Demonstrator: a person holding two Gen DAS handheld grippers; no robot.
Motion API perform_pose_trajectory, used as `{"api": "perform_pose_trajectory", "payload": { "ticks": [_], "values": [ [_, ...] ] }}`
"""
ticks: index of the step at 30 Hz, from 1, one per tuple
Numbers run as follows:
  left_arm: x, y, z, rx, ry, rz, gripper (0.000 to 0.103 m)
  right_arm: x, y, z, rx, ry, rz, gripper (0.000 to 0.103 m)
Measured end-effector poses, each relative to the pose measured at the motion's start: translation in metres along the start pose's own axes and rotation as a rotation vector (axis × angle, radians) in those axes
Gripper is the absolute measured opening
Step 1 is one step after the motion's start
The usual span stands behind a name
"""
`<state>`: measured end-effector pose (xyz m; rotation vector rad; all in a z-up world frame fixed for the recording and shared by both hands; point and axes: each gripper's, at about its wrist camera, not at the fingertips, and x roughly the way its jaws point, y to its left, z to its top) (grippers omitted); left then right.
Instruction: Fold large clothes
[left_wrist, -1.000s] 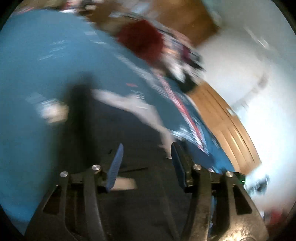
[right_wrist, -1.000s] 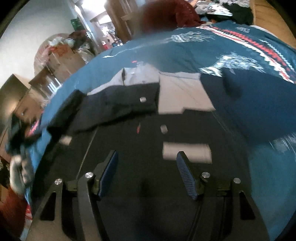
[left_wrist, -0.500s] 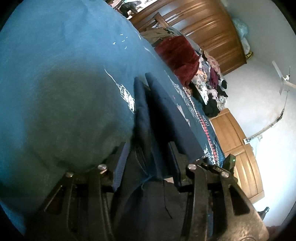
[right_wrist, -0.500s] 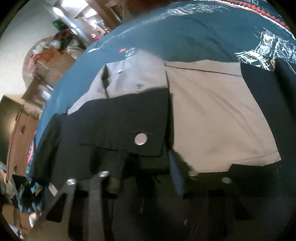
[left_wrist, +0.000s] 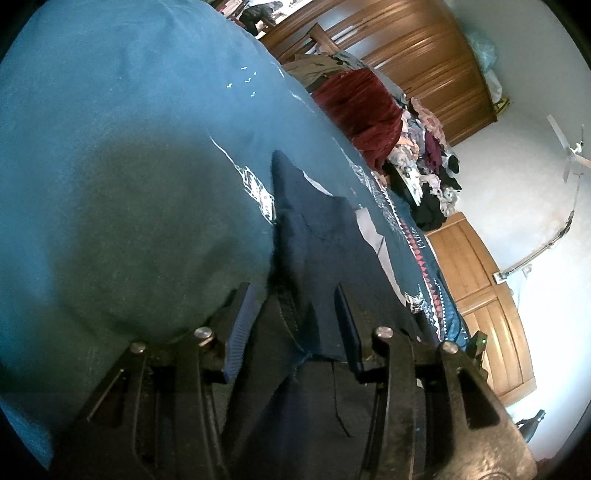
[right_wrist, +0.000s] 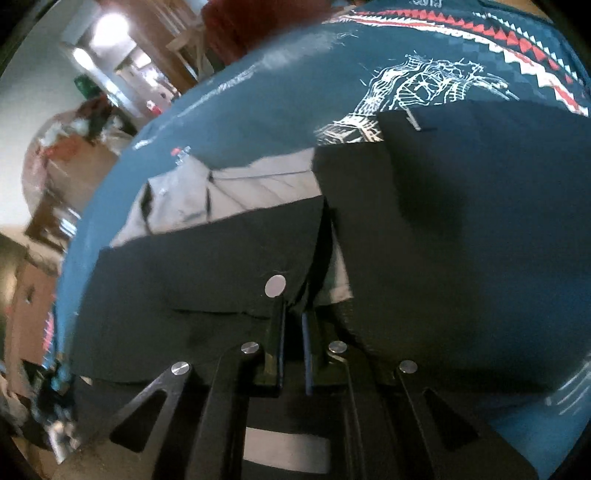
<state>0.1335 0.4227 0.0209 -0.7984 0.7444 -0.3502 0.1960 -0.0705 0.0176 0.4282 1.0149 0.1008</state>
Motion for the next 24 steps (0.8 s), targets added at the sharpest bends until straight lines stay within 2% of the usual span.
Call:
{"api": "perform_pose_trajectory", "payload": {
  "ticks": [3,5,6,8,11,13,15,16,18,19,21,22,24],
  "values": [
    [0.002,-0.002,0.000,0.017,0.006,0.029,0.044,-0.001,0.000,0.000,-0.013,-0.013,-0.006,0.008],
    [0.003,-0.002,0.001,0.026,0.008,0.042,0.044,-0.004,0.006,-0.006,-0.076,-0.007,-0.050,0.015],
    [0.004,-0.001,0.001,0.028,0.009,0.046,0.044,-0.007,0.012,-0.008,-0.101,-0.022,-0.074,0.021],
    [0.004,0.000,0.001,0.030,0.010,0.050,0.044,-0.032,0.012,-0.011,-0.126,-0.096,-0.105,0.022],
    [0.005,0.001,0.002,0.038,0.012,0.063,0.044,-0.049,0.015,-0.014,-0.103,-0.175,-0.055,0.022],
    [0.007,0.000,0.001,0.045,0.015,0.075,0.044,-0.032,0.019,-0.015,-0.101,-0.128,-0.016,0.022],
    [0.008,-0.002,0.000,0.049,0.019,0.083,0.045,0.012,0.009,-0.021,-0.071,0.026,0.022,0.025],
    [0.009,-0.002,0.001,0.049,0.023,0.087,0.045,0.011,0.005,-0.023,-0.067,0.008,0.033,0.021],
    [0.010,-0.001,0.001,0.051,0.029,0.094,0.045,0.001,-0.001,-0.020,-0.055,0.022,0.053,0.022],
    [0.010,-0.001,0.001,0.054,0.031,0.098,0.045,-0.020,-0.009,-0.016,-0.052,0.015,0.067,0.025],
    [0.011,-0.001,0.002,0.058,0.034,0.106,0.045,-0.060,-0.028,-0.011,-0.050,-0.068,0.088,0.030],
    [0.011,-0.001,0.001,0.060,0.035,0.108,0.046,-0.095,-0.055,-0.006,-0.018,-0.134,0.088,0.040],
    [0.011,0.000,0.002,0.064,0.034,0.110,0.046,-0.139,-0.107,0.002,0.071,-0.219,0.053,0.045]
  ]
}}
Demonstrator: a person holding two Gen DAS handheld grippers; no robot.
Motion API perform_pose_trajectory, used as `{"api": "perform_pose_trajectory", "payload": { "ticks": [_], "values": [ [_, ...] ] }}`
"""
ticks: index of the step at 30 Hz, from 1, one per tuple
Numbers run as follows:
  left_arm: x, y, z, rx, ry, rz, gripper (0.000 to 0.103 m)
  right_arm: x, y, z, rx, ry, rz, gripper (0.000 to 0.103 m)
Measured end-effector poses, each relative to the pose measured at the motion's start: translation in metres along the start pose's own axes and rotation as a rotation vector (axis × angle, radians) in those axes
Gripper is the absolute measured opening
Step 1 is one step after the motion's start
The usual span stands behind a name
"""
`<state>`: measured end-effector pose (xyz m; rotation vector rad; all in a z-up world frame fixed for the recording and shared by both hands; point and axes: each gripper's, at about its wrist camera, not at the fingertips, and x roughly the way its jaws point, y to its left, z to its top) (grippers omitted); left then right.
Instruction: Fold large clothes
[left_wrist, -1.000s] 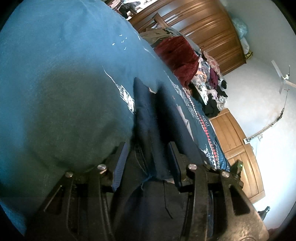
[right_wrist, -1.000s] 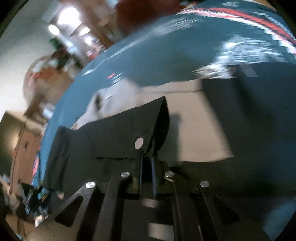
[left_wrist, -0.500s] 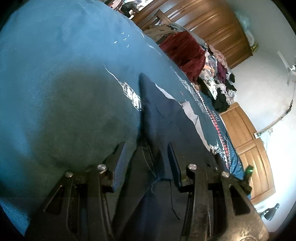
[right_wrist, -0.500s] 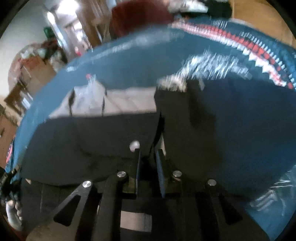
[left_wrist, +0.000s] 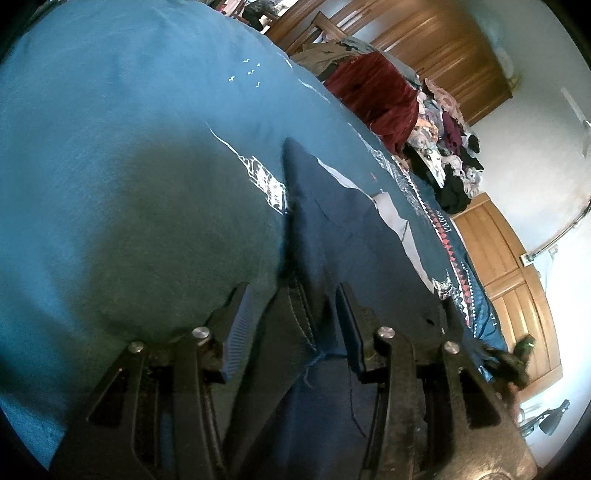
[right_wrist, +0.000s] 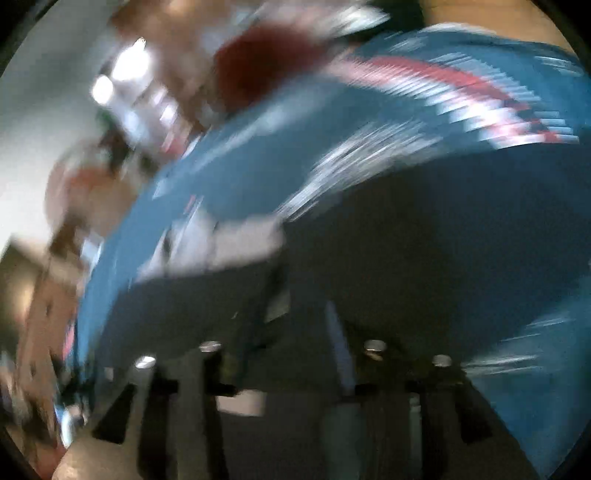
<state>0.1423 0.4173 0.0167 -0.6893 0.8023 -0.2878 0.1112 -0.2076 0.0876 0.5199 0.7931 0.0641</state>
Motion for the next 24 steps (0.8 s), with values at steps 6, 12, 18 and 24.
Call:
{"api": "perform_pose_trajectory", "payload": {
  "ticks": [6,12,18,24],
  "values": [
    [0.002,-0.002,-0.001,0.006,0.006,0.017,0.047,-0.094,-0.186,0.052,0.318,-0.122,-0.233,0.048],
    [0.003,-0.004,-0.001,0.016,0.011,0.033,0.049,-0.113,-0.278,0.073,0.501,-0.167,-0.233,0.048],
    [0.006,-0.010,-0.004,0.033,0.015,0.058,0.051,-0.086,-0.297,0.082,0.490,-0.115,-0.283,0.048],
    [0.007,-0.014,-0.006,0.043,0.015,0.073,0.053,-0.074,-0.315,0.087,0.477,-0.135,-0.269,0.048]
  ]
}}
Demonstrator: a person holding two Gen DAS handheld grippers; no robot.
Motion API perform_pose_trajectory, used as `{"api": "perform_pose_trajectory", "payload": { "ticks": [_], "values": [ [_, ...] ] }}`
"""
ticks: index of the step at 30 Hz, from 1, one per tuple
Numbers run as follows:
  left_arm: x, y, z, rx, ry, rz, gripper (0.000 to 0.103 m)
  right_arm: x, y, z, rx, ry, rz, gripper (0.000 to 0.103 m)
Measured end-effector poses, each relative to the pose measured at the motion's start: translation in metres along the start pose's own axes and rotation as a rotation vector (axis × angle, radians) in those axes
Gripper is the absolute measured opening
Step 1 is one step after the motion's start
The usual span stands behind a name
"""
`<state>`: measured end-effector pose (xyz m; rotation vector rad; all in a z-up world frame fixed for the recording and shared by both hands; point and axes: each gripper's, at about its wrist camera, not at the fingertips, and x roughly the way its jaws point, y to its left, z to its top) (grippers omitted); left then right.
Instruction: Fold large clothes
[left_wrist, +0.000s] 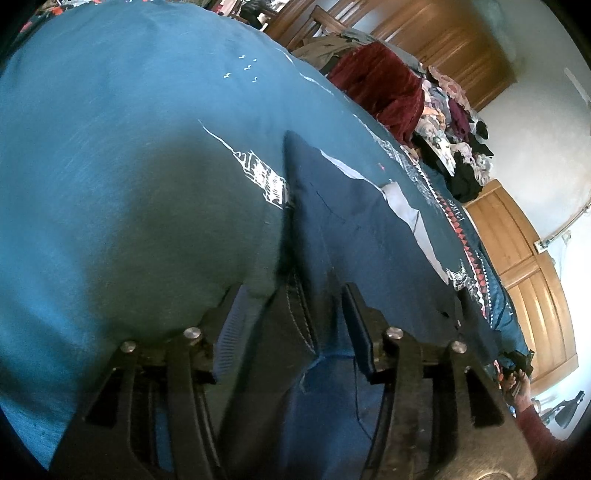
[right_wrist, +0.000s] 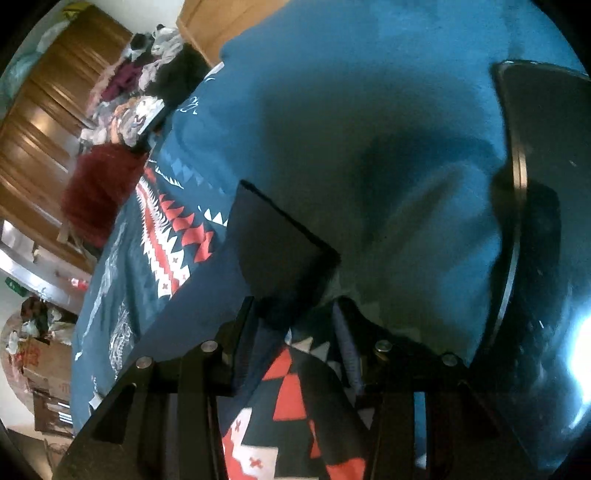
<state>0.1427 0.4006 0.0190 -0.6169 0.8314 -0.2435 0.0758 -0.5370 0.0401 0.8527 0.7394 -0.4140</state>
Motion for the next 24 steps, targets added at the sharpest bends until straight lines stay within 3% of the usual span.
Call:
{"api": "perform_pose_trajectory", "payload": {
  "ticks": [5,8,9,10,13,18,24],
  "values": [
    [0.000,-0.003,-0.001,0.004,-0.001,0.010,0.053,0.008,0.004,0.003,-0.009,-0.006,0.054,0.046],
    [0.001,-0.005,-0.002,0.007,0.000,0.015,0.054,0.017,0.005,0.001,-0.018,0.018,0.033,0.045],
    [0.002,-0.006,-0.002,0.008,0.000,0.017,0.054,0.015,0.005,0.001,-0.022,0.016,0.026,0.039],
    [0.002,-0.007,-0.002,0.008,0.000,0.018,0.054,0.014,0.007,0.001,-0.029,0.011,0.016,0.022],
    [0.001,-0.008,-0.003,0.007,0.000,0.019,0.054,-0.005,0.020,0.000,-0.048,-0.052,0.043,0.016],
    [0.001,-0.010,-0.003,0.006,-0.004,0.018,0.054,-0.060,0.078,-0.016,-0.160,-0.146,0.141,0.016],
    [-0.005,-0.014,0.001,-0.021,0.005,0.012,0.055,-0.118,0.215,-0.056,-0.372,-0.194,0.305,0.016]
  ]
}}
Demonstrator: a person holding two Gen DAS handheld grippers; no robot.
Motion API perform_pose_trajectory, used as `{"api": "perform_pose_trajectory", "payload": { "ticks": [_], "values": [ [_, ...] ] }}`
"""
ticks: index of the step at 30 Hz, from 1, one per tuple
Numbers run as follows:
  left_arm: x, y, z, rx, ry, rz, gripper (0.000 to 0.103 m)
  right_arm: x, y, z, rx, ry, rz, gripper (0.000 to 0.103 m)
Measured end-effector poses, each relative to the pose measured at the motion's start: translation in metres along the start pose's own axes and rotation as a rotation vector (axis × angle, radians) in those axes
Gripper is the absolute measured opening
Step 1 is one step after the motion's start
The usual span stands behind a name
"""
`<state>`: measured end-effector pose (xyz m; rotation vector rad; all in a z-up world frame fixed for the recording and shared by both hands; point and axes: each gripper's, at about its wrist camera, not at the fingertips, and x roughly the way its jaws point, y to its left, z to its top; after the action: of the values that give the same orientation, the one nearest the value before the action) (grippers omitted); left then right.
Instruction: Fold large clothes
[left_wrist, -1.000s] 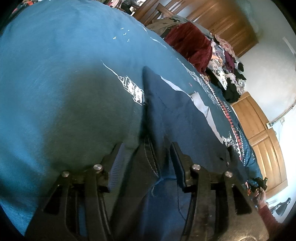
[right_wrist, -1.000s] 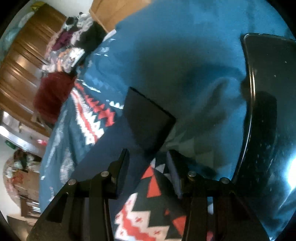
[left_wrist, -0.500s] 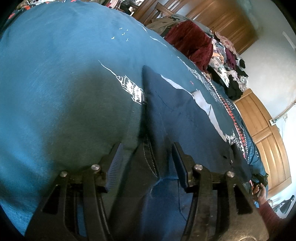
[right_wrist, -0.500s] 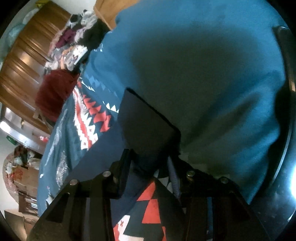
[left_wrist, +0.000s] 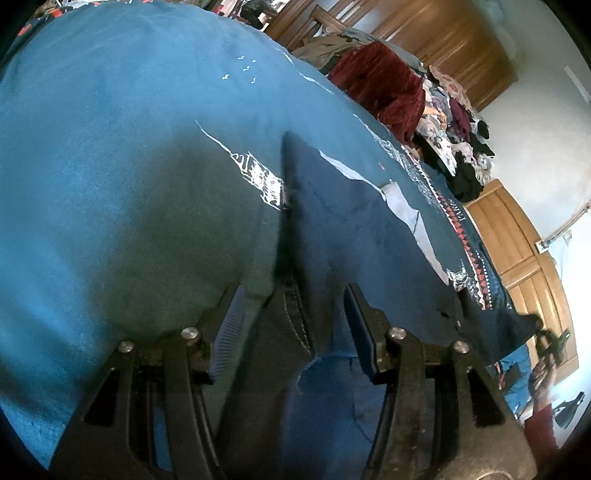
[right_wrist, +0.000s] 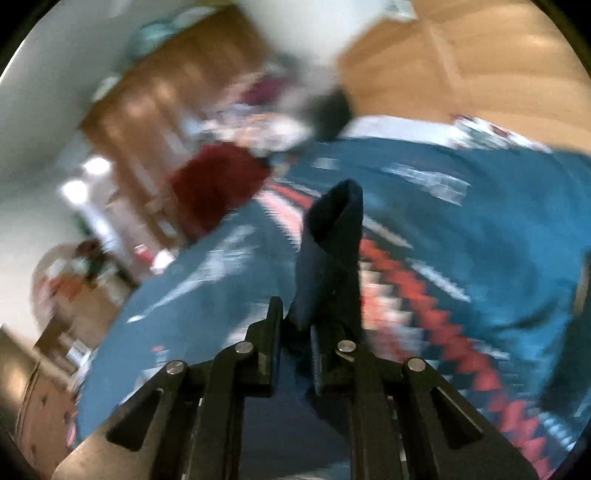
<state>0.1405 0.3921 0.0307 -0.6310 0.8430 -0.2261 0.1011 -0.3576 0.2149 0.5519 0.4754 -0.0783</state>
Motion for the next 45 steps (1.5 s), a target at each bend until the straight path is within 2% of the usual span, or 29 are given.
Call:
{"api": "perform_pose_trajectory", "payload": {
  "ticks": [4,5,7,9,10,12,15,17,18,20,21,23,25,26,28,32,36,40,43,45],
  "values": [
    [-0.031,-0.014,0.010,0.001,-0.058,-0.065,0.062,0.019,0.136,-0.009,-0.141,0.033,0.160,0.015],
    [-0.044,-0.022,0.014,0.026,-0.086,-0.079,0.063,0.028,0.182,-0.019,-0.177,0.051,0.217,0.015],
    [-0.067,-0.029,0.021,0.058,-0.142,-0.096,0.069,0.041,0.240,-0.040,-0.213,0.080,0.286,0.015],
    [-0.089,-0.028,0.029,0.053,-0.199,-0.124,0.070,0.065,0.316,-0.078,-0.255,0.133,0.387,0.015],
    [-0.098,-0.025,0.034,0.047,-0.222,-0.130,0.071,0.072,0.336,-0.090,-0.264,0.151,0.409,0.014],
    [-0.113,-0.018,0.041,0.034,-0.262,-0.141,0.072,0.106,0.399,-0.142,-0.286,0.241,0.473,0.014],
    [-0.118,-0.004,0.045,0.009,-0.276,-0.132,0.073,0.145,0.458,-0.210,-0.357,0.325,0.493,0.014],
    [-0.114,0.006,0.045,-0.012,-0.262,-0.115,0.073,0.186,0.485,-0.266,-0.382,0.443,0.488,0.020],
    [-0.111,0.008,0.044,-0.020,-0.254,-0.116,0.073,0.196,0.490,-0.282,-0.394,0.483,0.473,0.022],
    [-0.109,0.015,0.041,-0.027,-0.238,-0.116,0.073,0.217,0.491,-0.319,-0.419,0.588,0.424,0.022],
    [-0.108,0.017,0.039,-0.028,-0.233,-0.116,0.073,0.215,0.485,-0.325,-0.397,0.611,0.434,0.022],
    [-0.110,0.025,0.035,-0.034,-0.225,-0.116,0.074,0.191,0.464,-0.323,-0.386,0.583,0.464,0.022],
    [-0.108,0.031,0.030,-0.046,-0.213,-0.109,0.074,0.163,0.439,-0.311,-0.399,0.527,0.463,0.035],
    [-0.107,0.033,0.028,-0.051,-0.203,-0.104,0.074,0.148,0.415,-0.301,-0.399,0.481,0.434,0.044],
    [-0.105,0.032,0.026,-0.050,-0.186,-0.109,0.074,0.131,0.362,-0.286,-0.393,0.425,0.332,0.047],
    [-0.094,0.015,0.028,-0.008,-0.150,-0.130,0.074,0.125,0.257,-0.268,-0.290,0.447,0.098,0.048],
    [-0.071,-0.020,0.031,0.059,-0.106,-0.165,0.074,0.120,0.188,-0.263,-0.195,0.450,0.000,0.048],
    [-0.033,-0.051,0.037,0.093,-0.026,-0.206,0.074,0.131,0.165,-0.266,-0.189,0.479,-0.037,0.048],
    [0.013,-0.053,0.037,0.033,0.095,-0.254,0.074,0.135,0.157,-0.277,-0.189,0.509,-0.054,0.044],
    [0.046,-0.039,0.033,-0.001,0.162,-0.142,0.074,0.141,0.149,-0.284,-0.187,0.542,-0.051,0.042]
  ]
}}
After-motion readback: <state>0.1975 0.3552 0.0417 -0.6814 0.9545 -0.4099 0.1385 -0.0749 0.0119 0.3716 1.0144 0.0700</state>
